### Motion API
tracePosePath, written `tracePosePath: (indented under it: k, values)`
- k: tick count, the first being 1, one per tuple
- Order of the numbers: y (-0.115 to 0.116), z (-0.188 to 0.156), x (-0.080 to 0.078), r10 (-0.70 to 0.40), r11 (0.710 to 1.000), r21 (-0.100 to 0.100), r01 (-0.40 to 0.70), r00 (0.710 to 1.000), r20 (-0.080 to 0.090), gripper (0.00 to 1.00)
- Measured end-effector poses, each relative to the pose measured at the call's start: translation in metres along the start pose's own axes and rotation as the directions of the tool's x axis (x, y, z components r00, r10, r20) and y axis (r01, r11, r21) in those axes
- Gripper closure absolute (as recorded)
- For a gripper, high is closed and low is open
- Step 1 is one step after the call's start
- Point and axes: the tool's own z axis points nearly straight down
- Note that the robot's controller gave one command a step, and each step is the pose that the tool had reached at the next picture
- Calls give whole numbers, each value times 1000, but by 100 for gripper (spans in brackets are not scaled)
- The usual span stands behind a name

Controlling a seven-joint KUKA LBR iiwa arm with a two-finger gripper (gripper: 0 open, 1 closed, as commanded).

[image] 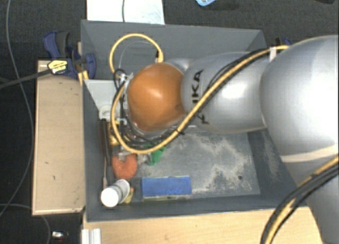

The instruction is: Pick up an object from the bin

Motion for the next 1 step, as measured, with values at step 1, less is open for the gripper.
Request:
tracePosePath:
  k: [1]
  values:
    - [0,0,0,2,1000,-1,-2,1000,0,100]
